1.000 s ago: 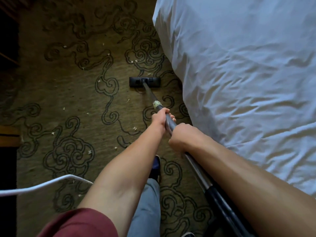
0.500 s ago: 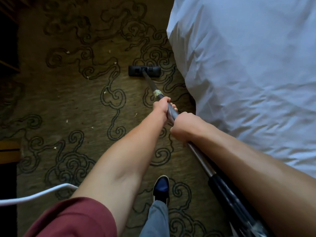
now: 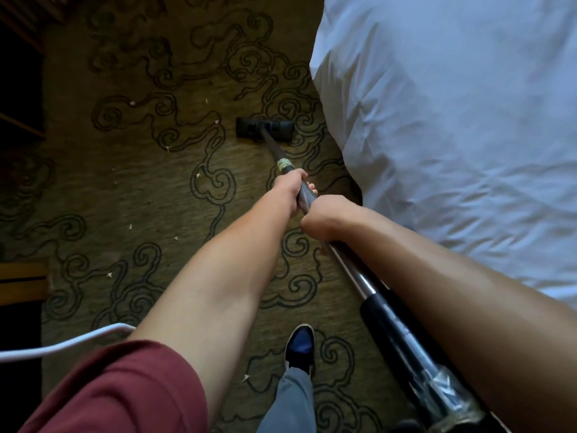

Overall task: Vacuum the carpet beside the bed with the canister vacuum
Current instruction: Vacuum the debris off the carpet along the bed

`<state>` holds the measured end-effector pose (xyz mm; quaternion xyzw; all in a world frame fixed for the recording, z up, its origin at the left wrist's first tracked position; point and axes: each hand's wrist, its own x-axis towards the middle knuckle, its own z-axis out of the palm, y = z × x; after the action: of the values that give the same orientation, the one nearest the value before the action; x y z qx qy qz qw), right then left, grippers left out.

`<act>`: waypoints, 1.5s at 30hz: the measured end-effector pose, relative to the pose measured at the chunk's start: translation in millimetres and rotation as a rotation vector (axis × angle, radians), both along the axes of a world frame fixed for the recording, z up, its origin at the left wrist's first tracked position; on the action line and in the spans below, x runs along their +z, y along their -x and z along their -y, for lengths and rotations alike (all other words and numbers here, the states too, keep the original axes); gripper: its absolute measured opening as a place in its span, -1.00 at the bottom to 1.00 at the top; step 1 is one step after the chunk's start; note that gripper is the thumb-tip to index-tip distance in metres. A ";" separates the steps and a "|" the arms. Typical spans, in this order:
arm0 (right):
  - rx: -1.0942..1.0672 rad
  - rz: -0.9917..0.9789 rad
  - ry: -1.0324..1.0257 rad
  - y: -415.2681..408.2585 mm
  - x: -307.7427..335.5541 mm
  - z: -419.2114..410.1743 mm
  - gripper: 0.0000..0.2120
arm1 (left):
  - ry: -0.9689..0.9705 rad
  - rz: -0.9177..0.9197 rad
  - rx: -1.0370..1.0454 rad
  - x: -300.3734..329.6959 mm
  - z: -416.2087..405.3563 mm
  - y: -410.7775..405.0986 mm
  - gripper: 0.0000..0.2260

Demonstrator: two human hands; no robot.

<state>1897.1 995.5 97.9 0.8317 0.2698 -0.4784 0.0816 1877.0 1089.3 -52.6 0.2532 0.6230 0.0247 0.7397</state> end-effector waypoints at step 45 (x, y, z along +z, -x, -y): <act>0.112 -0.019 -0.099 -6.5 44.8 -101.6 -0.64 | -0.068 0.013 0.115 51.3 -115.5 6.2 -0.86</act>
<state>1903.7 1097.1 142.7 0.8136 0.3401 -0.4671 0.0643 1870.9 1204.8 -1.3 0.2416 0.6306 0.0898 0.7320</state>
